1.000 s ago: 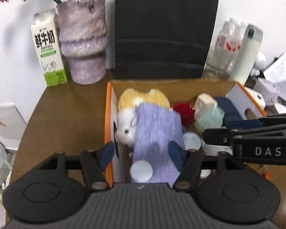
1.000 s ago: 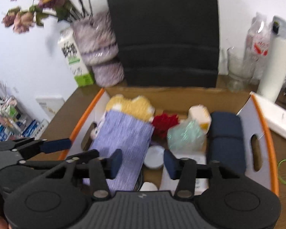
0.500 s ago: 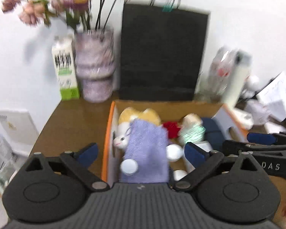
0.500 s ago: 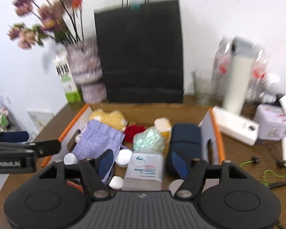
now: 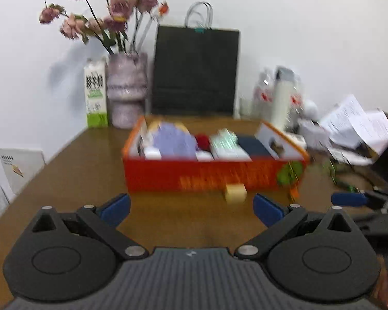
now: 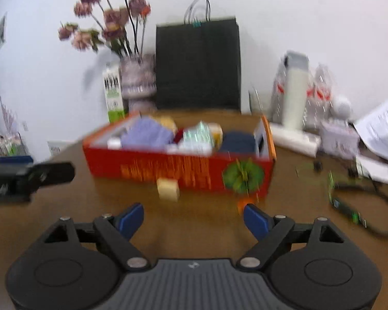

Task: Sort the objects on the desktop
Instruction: 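Move both open tools back over the table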

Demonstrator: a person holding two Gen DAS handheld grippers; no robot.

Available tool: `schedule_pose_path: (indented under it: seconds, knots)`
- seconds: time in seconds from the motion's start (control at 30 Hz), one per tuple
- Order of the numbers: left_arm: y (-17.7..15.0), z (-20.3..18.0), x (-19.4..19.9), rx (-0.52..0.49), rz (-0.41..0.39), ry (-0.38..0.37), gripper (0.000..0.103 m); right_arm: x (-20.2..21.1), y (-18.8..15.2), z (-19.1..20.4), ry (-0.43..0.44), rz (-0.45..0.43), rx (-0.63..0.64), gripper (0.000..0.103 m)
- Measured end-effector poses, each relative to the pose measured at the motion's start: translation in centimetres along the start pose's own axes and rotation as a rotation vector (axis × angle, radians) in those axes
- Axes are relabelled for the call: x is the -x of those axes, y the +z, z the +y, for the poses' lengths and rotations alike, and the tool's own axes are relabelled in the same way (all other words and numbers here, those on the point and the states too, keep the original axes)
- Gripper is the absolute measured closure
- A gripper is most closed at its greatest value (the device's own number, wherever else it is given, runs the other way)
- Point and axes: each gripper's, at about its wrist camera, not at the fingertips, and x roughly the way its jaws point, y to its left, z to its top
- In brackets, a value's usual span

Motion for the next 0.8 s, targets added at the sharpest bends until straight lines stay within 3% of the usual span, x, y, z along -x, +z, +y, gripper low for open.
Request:
schedule_pose_path:
  seconds: [0.2,0.33,0.47,0.63,0.8]
  knots:
    - [-4.9,-0.3,1.2,0.052,0.103,-0.023,0.0,2.7,-4.1,0.0,0.017,0.019,-0.063,0.016]
    - [-6.9,-0.9,2.2,0.014,0.087,-0.076,0.0,4.2,-5.7,1.1,-0.002,0.028,-0.021,0.017]
    - [-6.6,-0.4,2.7,0.035,0.064,-0.06,0.0,4.8,-6.2,1.4,0.001,0.016,-0.016,0.016]
    - [-6.4,-0.1,1.9,0.061,0.122,-0.038,0.0,5.2,-6.3,1.9,-0.028,-0.008,0.018,0.016]
    - [-6.4,0.2,1.1,0.095,0.165,-0.075,0.0,4.9,-5.8,0.9,0.03,0.002,-0.013,0.016]
